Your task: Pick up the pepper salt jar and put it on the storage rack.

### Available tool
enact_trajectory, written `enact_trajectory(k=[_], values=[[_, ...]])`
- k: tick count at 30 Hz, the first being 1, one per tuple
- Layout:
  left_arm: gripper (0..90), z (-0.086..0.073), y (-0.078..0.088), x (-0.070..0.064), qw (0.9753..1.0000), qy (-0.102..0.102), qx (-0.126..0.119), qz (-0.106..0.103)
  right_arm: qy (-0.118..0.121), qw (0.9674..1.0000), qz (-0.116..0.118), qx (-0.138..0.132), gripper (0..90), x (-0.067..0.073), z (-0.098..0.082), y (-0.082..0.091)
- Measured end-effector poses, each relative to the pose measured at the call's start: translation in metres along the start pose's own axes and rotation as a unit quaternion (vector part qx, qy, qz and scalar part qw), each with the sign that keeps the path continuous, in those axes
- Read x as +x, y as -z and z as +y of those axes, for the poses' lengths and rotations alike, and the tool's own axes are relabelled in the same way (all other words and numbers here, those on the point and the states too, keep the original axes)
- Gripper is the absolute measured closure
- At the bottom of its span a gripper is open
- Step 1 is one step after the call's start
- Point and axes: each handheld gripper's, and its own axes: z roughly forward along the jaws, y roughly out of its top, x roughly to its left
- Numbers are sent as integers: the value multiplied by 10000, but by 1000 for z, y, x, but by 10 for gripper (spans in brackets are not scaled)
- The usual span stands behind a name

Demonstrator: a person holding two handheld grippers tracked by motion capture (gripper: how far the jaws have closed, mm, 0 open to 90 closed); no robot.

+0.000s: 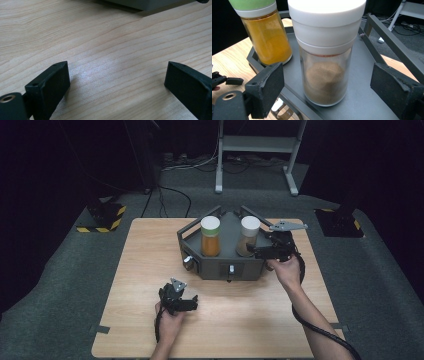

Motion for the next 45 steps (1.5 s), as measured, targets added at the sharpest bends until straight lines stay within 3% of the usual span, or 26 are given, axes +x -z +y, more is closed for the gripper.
enact_trajectory(k=[23,45], values=[[62,0,0,0,10000,-1,-1,-1,-127,9999,-21,-42,121,-6,-20,13],[62,0,0,0,10000,-4,1,-2,-78,10000,-53,-12,122,-4,-35,22]])
